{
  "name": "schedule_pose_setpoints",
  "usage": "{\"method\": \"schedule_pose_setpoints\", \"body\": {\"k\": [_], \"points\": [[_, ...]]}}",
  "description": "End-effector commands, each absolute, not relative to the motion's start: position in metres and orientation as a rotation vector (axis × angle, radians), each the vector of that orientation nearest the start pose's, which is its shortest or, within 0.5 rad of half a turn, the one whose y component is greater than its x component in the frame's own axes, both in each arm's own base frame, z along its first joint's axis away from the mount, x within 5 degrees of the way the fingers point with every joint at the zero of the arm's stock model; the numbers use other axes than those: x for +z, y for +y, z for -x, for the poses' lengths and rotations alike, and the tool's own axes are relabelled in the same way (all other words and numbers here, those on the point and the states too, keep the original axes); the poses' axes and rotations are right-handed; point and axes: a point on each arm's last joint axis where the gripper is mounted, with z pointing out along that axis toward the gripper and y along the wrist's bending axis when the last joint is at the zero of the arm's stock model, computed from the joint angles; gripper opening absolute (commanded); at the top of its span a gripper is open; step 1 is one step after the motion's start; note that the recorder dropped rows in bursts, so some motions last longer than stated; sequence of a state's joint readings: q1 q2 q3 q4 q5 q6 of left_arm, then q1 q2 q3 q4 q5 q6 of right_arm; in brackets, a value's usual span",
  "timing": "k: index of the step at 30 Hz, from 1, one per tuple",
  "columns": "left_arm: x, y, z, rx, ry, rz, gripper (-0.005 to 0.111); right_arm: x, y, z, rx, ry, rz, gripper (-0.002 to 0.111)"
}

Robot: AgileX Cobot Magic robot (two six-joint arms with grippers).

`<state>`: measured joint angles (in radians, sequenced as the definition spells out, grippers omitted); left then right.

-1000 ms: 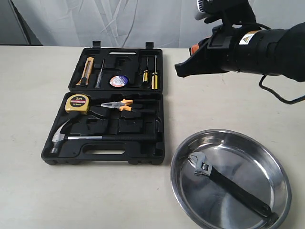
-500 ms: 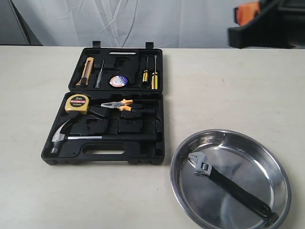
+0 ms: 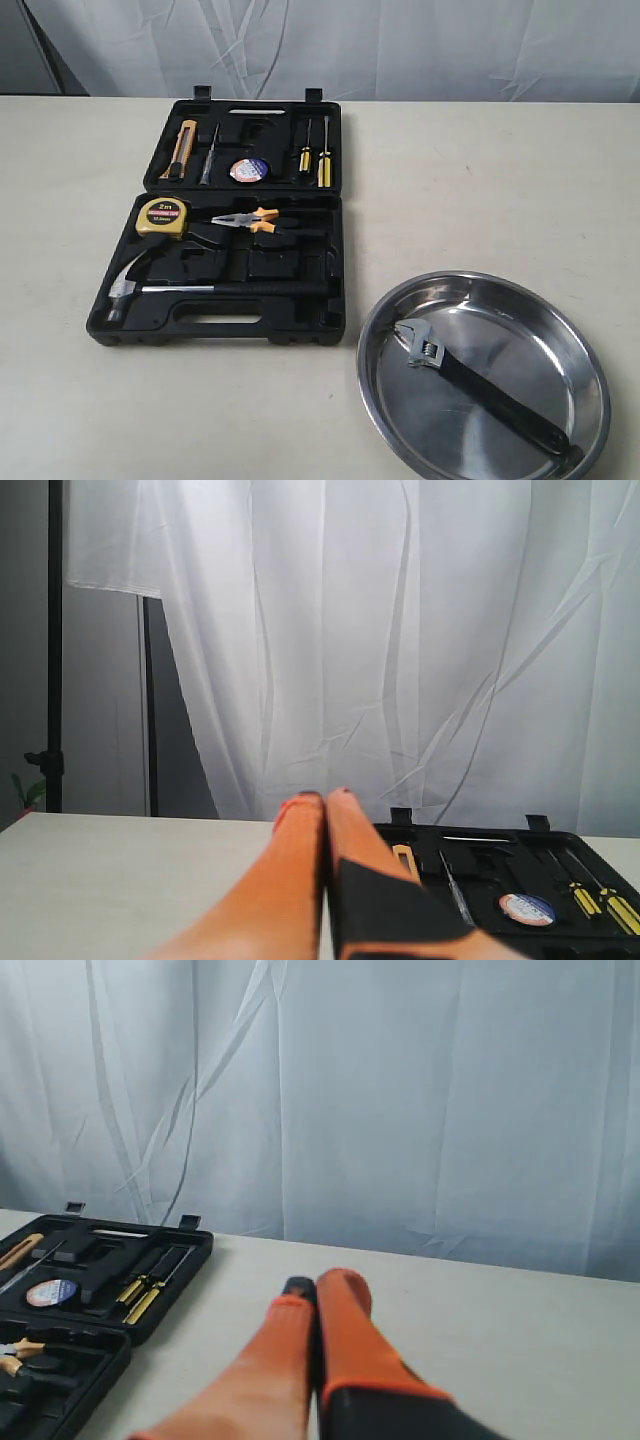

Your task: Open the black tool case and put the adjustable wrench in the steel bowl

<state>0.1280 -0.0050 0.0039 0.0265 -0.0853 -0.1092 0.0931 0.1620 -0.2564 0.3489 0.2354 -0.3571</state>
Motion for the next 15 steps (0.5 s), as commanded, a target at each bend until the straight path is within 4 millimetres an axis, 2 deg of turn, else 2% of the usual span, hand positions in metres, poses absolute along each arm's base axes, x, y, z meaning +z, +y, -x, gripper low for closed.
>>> {"method": "schedule_pose_setpoints", "body": {"k": [1,4,10,15], "points": [[0.221,0.007,-0.055,0.036,1.386,0.142,0.0,0.25,0.011,-0.054,0.107,1.601,0.142,0.0],[0.221,0.007,-0.055,0.036,1.386,0.142,0.0,0.235,0.009,-0.054,0.085,1.639,0.098,0.0],[0.221,0.007,-0.055,0.036,1.386,0.142,0.0,0.22,0.002,-0.051,0.039,1.698,-0.047,0.0],[0.221,0.007,-0.055,0.036,1.386,0.142,0.0,0.207,0.0,-0.051,0.022,1.75,-0.074,0.0]]}}
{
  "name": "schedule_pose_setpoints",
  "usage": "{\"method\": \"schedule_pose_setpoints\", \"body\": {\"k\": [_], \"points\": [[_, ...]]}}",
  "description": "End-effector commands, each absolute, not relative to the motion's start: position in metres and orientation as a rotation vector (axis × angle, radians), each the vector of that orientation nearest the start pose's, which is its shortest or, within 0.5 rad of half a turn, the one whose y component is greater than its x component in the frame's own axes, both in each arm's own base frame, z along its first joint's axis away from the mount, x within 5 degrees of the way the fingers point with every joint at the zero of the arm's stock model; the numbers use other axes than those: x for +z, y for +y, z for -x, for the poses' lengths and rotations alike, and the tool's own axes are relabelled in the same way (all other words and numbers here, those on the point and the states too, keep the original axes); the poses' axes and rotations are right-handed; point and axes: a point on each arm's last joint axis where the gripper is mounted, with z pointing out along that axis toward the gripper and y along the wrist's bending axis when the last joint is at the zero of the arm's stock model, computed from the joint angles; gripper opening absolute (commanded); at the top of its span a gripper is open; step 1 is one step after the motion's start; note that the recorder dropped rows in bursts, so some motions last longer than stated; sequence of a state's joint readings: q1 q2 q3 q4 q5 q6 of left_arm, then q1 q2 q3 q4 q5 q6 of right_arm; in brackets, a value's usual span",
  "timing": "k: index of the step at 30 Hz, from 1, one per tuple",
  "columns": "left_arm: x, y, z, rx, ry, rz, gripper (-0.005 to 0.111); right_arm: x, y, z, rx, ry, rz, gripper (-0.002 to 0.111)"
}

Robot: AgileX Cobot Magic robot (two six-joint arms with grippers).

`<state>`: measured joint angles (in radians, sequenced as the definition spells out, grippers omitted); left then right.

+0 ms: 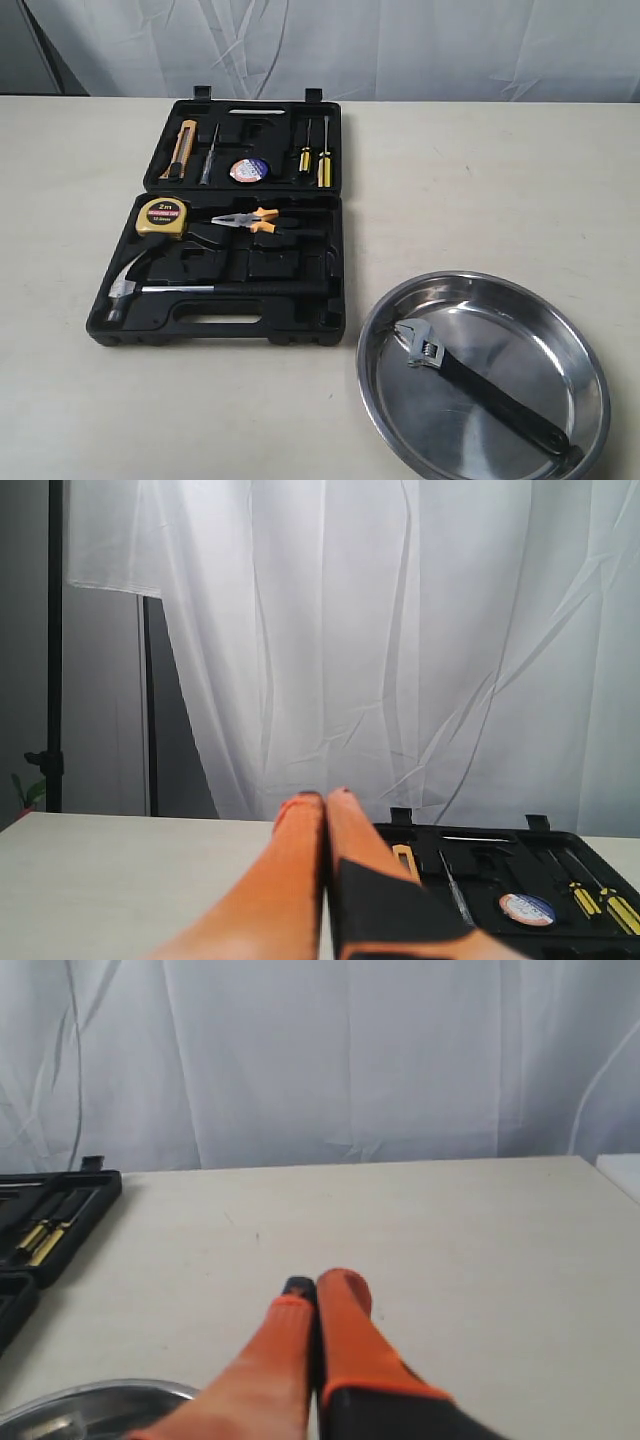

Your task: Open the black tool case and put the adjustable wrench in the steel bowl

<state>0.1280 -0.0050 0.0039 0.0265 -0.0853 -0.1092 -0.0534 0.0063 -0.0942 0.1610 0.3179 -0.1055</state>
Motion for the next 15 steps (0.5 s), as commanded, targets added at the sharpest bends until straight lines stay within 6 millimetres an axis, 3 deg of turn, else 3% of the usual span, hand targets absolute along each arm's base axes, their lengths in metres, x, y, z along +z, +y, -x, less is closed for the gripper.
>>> {"method": "schedule_pose_setpoints", "body": {"k": [1,15], "points": [[0.221,0.007,-0.055,0.036,1.386,0.142,0.0,0.204,0.0,-0.051,0.018,1.779,-0.07,0.0],[0.221,0.007,-0.055,0.035,1.386,0.143,0.0,0.182,-0.001,-0.053,-0.012,1.833,-0.064,0.0]]}}
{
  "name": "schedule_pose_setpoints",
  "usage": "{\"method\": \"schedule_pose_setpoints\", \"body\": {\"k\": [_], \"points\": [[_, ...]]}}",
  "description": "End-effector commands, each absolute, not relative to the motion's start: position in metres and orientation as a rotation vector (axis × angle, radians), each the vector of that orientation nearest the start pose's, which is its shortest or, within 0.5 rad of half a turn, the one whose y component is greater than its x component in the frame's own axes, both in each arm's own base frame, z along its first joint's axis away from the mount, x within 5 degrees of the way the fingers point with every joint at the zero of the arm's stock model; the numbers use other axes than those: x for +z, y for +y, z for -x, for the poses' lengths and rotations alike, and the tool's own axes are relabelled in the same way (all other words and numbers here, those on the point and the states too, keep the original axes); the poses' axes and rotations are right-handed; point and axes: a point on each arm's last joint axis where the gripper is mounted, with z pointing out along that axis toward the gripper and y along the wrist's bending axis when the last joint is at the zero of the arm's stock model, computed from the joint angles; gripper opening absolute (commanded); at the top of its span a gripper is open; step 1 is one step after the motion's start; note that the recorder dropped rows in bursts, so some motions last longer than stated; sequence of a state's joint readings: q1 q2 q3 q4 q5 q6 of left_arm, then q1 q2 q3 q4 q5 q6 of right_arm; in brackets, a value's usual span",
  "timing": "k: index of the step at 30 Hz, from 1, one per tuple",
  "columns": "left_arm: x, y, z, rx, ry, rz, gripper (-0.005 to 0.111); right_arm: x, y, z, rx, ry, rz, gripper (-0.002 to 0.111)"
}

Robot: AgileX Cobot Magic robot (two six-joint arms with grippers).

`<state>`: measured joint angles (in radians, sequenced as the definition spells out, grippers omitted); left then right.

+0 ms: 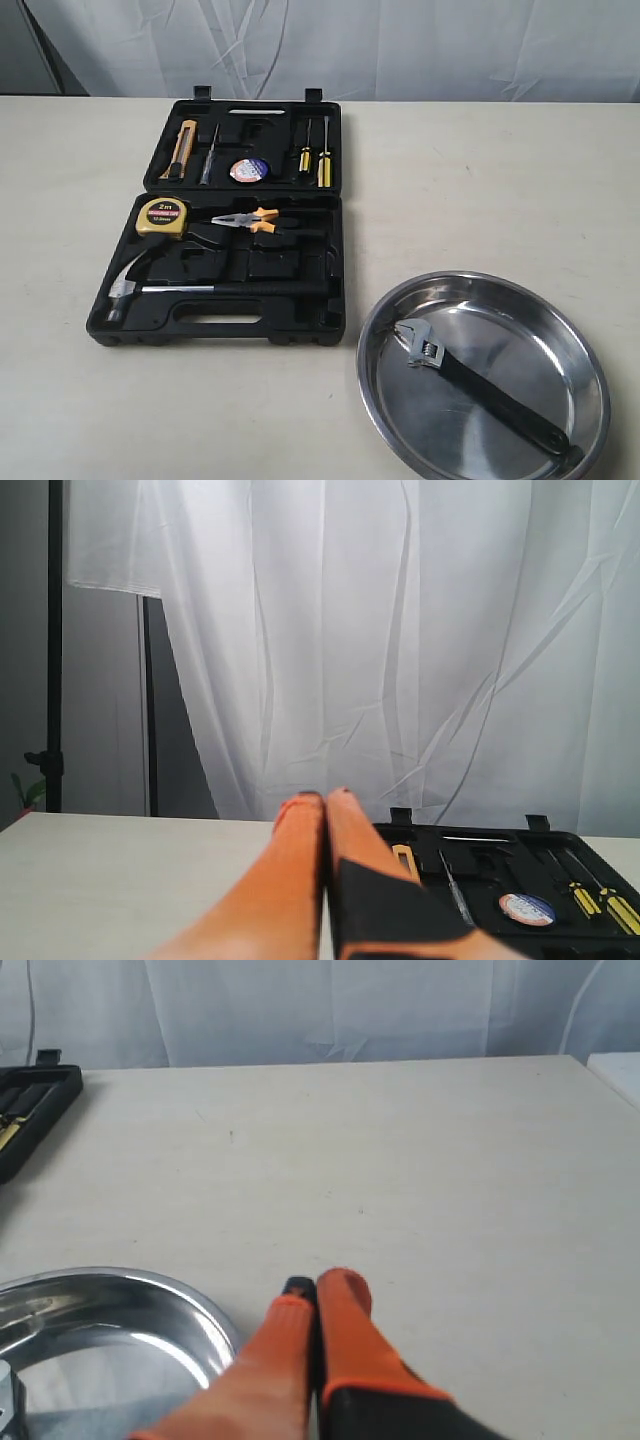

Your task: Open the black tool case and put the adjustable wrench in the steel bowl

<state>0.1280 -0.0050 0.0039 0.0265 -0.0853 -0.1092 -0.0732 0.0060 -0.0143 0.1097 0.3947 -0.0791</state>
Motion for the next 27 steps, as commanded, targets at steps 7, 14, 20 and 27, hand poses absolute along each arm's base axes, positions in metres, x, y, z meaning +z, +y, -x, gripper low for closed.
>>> {"method": "schedule_pose_setpoints", "body": {"k": [7,14,20,27], "points": [[0.2214,0.0067,-0.0547,0.035,1.386,0.143,0.0,0.1816,-0.0015,-0.0533,-0.025,1.833,-0.056,0.0],[0.2214,0.0067,-0.0547,0.035,1.386,0.143,0.0,0.1817,-0.0009,-0.0534,-0.005,1.832,-0.069,0.0],[0.2214,0.0067,-0.0547,0.035,1.386,0.143,0.0,0.1817,-0.0009,-0.0534,-0.005,1.832,-0.069,0.0],[0.2214,0.0067,-0.0547,0.035,1.386,0.143,0.0,0.1817,-0.0006,-0.0534,0.003,1.831,-0.074,0.0]]}}
